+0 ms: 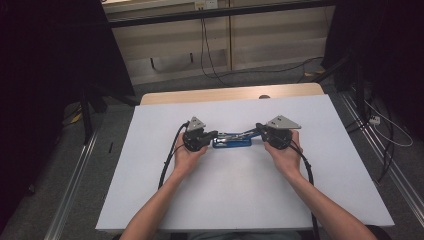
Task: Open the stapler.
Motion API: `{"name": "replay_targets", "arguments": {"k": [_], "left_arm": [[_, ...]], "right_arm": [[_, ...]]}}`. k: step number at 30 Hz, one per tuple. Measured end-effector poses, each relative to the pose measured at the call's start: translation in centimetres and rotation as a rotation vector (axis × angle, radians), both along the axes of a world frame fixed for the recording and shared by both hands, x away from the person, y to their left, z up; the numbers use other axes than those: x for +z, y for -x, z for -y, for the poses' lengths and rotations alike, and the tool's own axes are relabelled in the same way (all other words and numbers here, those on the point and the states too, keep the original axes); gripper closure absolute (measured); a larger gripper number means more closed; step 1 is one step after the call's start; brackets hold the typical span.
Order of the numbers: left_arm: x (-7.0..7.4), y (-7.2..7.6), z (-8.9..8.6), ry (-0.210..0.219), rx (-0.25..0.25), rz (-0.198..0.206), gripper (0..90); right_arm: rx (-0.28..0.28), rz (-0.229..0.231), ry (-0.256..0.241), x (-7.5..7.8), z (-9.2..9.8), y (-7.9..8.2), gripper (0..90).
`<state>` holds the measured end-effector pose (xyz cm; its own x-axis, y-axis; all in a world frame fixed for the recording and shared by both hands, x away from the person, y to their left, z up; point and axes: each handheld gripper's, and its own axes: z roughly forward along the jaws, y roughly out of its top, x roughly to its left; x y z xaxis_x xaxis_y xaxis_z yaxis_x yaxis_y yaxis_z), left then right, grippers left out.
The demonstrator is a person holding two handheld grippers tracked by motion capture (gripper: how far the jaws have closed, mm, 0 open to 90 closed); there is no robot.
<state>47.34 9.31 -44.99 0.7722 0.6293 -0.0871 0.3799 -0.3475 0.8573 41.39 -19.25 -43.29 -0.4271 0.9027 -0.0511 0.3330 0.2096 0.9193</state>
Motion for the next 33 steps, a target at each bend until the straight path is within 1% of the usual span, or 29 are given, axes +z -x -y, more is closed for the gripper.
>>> {"name": "replay_targets", "arguments": {"k": [6, 8, 14, 16, 19, 23, 25, 29, 33], "left_arm": [[0.0, 0.0, 0.0, 0.001, 0.002, -0.002, 90.0], [0.0, 0.0, 0.0, 0.002, 0.002, -0.002, 90.0], [0.0, 0.0, 0.0, 0.003, 0.004, -0.007, 90.0], [0.0, 0.0, 0.0, 0.012, 0.005, -0.009, 90.0], [0.0, 0.1, 0.1, -0.001, 0.006, 0.001, 90.0], [0.0, 0.1, 0.0, 0.0, 0.005, -0.001, 90.0], [0.0, 0.0, 0.0, 0.001, 0.004, -0.001, 90.0], [0.0, 0.0, 0.0, 0.001, 0.003, 0.0, 90.0], [0.0, 0.0, 0.0, 0.0, 0.003, 0.0, 90.0]], "right_arm": [[0.0, -0.021, -0.005, -0.3, 0.4, -0.1, 90.0], [0.016, -0.026, -0.019, -0.3, 0.5, -0.1, 90.0], [0.032, -0.032, -0.024, -0.4, 0.7, -0.2, 90.0], [0.035, -0.035, -0.021, -0.5, 0.7, -0.2, 90.0], [0.045, -0.041, -0.026, -0.6, 0.7, -0.2, 90.0], [0.036, -0.053, -0.027, -0.8, 1.1, -0.3, 90.0], [0.031, -0.063, -0.023, -1.0, 1.3, -0.3, 90.0], [0.024, -0.088, -0.031, -1.4, 1.6, -0.5, 90.0], [0.023, -0.095, -0.031, -1.6, 1.6, -0.5, 90.0]]}}
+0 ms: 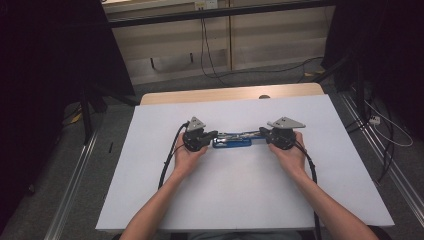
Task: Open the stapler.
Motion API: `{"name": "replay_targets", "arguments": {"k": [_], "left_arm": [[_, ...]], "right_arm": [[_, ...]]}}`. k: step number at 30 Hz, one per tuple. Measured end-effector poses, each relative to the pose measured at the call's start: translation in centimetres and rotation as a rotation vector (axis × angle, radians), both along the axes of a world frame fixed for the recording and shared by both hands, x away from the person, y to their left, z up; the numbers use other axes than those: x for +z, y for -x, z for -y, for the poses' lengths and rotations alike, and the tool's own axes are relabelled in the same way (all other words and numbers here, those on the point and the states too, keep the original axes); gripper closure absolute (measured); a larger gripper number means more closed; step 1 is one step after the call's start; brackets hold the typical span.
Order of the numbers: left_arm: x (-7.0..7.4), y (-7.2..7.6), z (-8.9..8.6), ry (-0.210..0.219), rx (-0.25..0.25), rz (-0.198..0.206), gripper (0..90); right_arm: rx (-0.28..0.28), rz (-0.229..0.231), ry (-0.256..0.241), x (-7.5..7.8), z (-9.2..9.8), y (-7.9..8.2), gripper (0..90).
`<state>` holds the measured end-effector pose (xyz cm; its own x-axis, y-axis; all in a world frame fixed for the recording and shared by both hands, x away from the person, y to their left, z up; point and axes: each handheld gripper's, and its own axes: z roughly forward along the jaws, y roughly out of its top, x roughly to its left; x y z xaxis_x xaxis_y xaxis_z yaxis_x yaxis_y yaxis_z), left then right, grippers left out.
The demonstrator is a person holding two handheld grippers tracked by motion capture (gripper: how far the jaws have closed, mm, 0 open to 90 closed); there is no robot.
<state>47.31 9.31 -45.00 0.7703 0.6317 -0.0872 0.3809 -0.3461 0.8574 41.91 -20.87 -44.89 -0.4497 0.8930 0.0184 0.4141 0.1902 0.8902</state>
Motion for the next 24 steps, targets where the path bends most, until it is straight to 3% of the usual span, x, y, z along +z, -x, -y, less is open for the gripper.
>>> {"name": "replay_targets", "arguments": {"k": [20, 24], "left_arm": [[0.17, -0.16, 0.08, -0.01, -0.008, -0.007, 90.0], [0.26, -0.18, 0.09, 0.007, -0.01, -0.004, 90.0]], "right_arm": [[0.013, 0.002, -0.018, -0.19, 0.26, -0.07, 90.0], [0.026, -0.002, -0.022, -0.24, 0.36, -0.14, 90.0]]}}
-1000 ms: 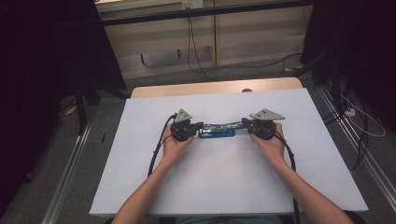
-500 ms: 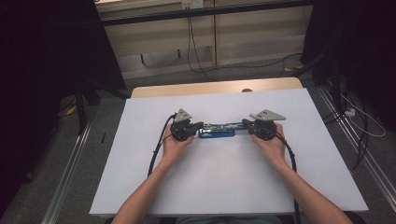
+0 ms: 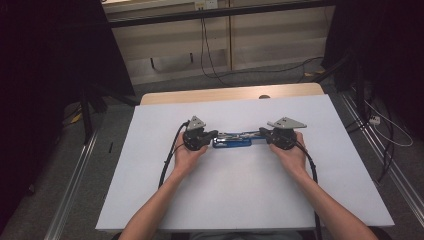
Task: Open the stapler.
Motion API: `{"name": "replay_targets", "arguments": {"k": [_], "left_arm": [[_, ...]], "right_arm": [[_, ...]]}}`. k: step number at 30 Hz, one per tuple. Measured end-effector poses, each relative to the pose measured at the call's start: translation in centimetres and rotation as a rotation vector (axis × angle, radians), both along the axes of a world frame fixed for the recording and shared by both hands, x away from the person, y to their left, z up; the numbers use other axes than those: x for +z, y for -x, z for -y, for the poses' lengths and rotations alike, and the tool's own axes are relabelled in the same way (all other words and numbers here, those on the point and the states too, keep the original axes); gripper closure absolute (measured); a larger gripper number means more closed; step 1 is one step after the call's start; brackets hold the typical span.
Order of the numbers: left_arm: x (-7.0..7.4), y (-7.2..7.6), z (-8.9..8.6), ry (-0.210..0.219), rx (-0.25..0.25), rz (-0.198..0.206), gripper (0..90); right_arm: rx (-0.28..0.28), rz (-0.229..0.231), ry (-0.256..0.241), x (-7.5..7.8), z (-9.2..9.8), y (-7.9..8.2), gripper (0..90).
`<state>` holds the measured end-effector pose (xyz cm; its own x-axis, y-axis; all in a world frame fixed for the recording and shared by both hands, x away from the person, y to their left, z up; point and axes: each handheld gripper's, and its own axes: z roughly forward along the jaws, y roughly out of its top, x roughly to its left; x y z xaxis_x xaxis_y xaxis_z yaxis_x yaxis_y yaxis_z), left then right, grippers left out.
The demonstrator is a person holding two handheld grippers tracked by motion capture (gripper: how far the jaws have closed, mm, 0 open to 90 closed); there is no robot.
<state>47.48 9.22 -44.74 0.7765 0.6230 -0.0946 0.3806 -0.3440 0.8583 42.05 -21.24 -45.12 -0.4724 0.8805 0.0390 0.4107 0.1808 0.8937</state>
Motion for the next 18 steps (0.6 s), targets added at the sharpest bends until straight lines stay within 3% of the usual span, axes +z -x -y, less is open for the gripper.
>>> {"name": "replay_targets", "arguments": {"k": [7, 12, 18], "left_arm": [[0.06, 0.0, 0.26, 0.012, -0.002, 0.01, 90.0], [0.08, 0.12, 0.37, 0.006, -0.009, 0.04, 90.0], [0.22, 0.3, 0.53, 0.006, -0.018, 0.048, 82.4]], "right_arm": [[0.001, -0.005, 0.0, -0.07, 0.07, -0.1, 90.0], [0.011, -0.005, -0.005, -0.19, 0.14, -0.19, 90.0], [0.023, 0.0, -0.017, -0.03, 0.22, -0.18, 89.9]]}}
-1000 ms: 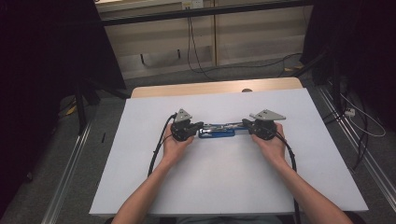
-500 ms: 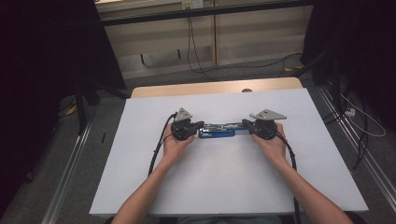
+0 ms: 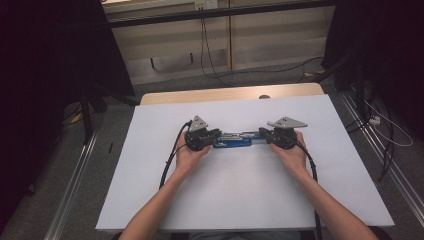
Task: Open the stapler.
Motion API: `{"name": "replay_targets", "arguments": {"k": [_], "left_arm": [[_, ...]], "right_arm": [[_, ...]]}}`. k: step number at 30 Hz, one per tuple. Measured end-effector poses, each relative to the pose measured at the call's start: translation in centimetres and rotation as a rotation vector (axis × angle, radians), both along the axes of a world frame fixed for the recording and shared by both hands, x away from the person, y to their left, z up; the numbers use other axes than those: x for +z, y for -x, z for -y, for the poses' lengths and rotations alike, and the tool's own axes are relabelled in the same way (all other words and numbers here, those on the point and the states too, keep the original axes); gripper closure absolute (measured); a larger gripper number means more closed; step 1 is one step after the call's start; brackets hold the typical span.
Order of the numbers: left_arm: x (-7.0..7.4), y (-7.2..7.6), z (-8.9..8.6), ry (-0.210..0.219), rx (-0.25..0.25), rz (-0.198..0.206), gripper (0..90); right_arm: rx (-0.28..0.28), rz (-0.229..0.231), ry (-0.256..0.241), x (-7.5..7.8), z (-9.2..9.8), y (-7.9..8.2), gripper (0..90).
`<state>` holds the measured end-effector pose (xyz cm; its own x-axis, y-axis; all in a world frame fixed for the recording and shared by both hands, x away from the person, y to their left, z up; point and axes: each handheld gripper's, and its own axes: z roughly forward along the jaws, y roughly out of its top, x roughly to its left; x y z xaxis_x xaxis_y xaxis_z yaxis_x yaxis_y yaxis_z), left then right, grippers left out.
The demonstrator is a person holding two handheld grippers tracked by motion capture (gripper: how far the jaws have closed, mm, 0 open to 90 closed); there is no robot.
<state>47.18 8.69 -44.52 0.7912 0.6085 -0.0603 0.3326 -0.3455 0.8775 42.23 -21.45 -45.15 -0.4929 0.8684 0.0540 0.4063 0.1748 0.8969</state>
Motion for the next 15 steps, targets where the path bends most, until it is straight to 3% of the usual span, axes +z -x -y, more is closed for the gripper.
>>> {"name": "replay_targets", "arguments": {"k": [3, 10, 15], "left_arm": [[0.25, 0.04, -0.15, 0.011, 0.008, 0.009, 79.5], [0.91, 0.32, -0.39, 0.044, 0.043, 0.032, 56.9], [0.73, 0.08, -0.64, 0.025, 0.074, 0.022, 35.7]], "right_arm": [[0.0, 0.006, -0.008, 0.09, 0.13, -0.04, 86.6], [-0.012, 0.006, -0.049, 0.27, 0.21, -0.13, 69.1], [-0.024, 0.006, -0.059, 0.22, 0.17, -0.36, 53.0]]}}
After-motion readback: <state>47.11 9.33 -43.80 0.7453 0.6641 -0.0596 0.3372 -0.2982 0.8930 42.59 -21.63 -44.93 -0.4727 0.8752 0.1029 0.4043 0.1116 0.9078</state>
